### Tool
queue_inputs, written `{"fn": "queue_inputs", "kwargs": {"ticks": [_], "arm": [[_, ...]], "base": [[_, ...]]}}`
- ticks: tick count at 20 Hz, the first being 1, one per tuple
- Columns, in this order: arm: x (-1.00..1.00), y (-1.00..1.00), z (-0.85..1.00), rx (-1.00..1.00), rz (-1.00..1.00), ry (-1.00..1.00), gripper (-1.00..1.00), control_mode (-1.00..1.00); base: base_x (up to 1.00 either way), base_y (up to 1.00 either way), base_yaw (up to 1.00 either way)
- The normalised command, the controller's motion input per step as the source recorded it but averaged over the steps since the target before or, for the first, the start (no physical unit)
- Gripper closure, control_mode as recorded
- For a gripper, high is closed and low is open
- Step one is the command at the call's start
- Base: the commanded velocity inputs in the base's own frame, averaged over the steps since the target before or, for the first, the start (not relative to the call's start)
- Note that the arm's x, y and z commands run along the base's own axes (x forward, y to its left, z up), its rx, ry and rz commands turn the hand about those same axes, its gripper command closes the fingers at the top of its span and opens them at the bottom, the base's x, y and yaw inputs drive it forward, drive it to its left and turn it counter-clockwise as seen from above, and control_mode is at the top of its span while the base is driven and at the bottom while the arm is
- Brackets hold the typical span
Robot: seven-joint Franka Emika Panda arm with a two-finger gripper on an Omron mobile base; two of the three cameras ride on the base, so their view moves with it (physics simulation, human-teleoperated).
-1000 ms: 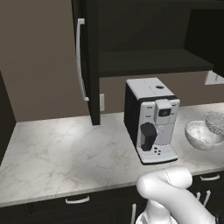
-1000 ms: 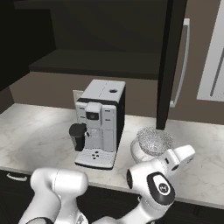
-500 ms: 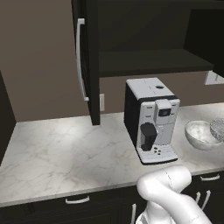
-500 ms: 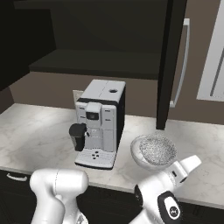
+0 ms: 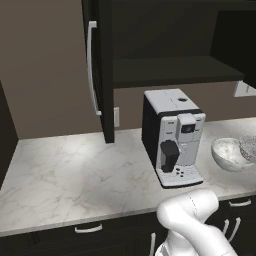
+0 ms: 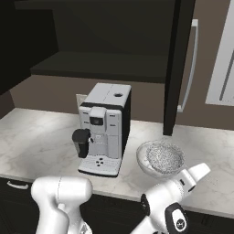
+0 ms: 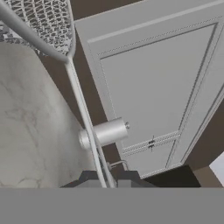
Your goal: Open the cabinet and setup a tea strainer by placing it in the bowl upright.
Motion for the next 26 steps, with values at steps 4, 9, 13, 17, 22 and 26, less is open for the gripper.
{"fn": "queue_inputs", "kwargs": {"ticks": [4, 9, 13, 17, 22, 26], "arm": [[0.24, 0.00, 0.00, 0.00, -0.02, 0.01, 1.00, -1.00], [0.33, 0.00, 0.00, 0.00, 0.00, 0.07, 1.00, -1.00], [0.19, 0.00, -0.08, 0.00, 0.00, 0.04, 1.00, -1.00], [0.11, 0.00, -0.22, 0.00, 0.00, 0.00, 1.00, -1.00], [0.16, 0.00, -0.30, 0.00, 0.00, 0.00, 1.00, -1.00], [0.23, 0.03, -0.14, 0.00, 0.00, 0.00, 1.00, -1.00]], "base": [[0.00, 0.00, 0.00], [0.00, 0.00, 0.00], [0.00, 0.00, 0.00], [0.00, 0.00, 0.00], [0.00, 0.00, 0.00], [0.00, 0.00, 0.00]]}}
